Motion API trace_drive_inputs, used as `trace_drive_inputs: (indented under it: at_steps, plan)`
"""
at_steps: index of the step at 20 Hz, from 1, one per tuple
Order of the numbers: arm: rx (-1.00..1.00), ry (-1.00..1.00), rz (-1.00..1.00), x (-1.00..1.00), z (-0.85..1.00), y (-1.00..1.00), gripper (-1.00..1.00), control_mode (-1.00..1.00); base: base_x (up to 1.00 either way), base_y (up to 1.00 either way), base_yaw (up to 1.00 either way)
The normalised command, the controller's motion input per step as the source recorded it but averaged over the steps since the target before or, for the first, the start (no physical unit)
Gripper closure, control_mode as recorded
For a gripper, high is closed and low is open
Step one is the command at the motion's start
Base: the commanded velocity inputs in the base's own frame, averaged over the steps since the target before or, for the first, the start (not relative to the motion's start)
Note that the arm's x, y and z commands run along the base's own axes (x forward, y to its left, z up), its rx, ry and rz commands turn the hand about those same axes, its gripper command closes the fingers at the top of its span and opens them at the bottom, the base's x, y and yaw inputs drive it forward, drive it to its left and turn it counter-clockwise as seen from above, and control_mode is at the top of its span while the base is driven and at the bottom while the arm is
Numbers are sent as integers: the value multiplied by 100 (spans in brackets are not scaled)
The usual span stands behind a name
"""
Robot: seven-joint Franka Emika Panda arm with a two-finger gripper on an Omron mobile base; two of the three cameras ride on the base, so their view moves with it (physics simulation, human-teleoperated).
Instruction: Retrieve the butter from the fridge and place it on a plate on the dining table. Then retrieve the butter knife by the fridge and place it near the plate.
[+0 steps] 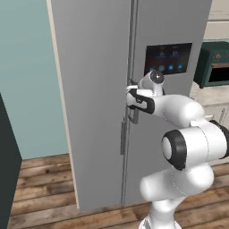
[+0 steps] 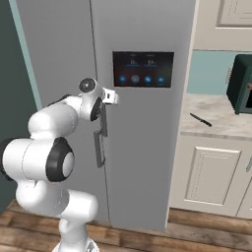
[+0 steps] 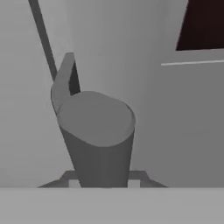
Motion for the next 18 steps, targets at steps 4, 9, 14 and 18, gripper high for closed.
trace_drive_inputs:
  at_steps: [4,9,14,18]
  plan:
    - [20,1,0,-97,16,-93,100,-100,0,0,0]
    - [13,0,0,-100,17,-98,100,-100,0,0,0]
    - [7,0,0,-100,19,-100,100,-100,0,0,0]
    - [8,6,0,-93,29,-100,100,-100,0,0,0]
